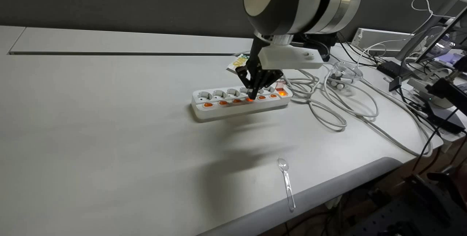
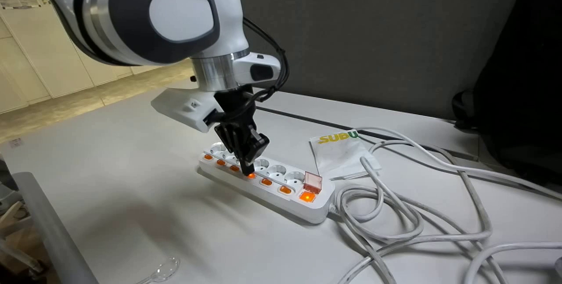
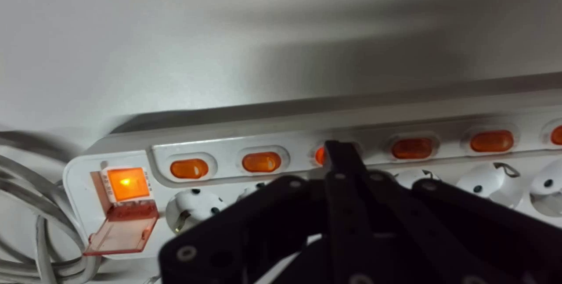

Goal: Turn off the switch at the fourth from the right

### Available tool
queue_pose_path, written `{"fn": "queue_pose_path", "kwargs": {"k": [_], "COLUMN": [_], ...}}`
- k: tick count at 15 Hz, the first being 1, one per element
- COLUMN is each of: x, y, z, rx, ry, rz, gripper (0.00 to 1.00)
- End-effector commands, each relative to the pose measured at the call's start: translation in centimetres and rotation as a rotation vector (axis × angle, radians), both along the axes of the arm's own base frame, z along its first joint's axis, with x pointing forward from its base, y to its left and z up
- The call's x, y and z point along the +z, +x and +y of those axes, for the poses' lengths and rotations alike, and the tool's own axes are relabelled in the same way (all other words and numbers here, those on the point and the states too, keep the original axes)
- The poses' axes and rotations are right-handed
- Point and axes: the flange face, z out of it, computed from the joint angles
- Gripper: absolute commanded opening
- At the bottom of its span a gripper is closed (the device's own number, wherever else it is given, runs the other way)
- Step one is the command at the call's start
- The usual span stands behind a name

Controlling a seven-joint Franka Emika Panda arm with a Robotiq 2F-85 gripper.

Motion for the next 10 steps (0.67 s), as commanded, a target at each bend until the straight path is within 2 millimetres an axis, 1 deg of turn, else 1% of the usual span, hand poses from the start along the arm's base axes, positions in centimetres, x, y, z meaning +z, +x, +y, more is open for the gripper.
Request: {"fn": "queue_pose_path", "kwargs": {"k": [1,7,10], "x": [-0.6,-0.63,-1.18], "y": [0.65,0.53,0.29], "z": [-0.29,-0.53,-0.69], "rx": [-0.007,-0.014,-0.028], "ry": [0.017,0.028,0.039], "rz": [0.009,0.01,0.011], "gripper": [0.0,0.0,0.0]}}
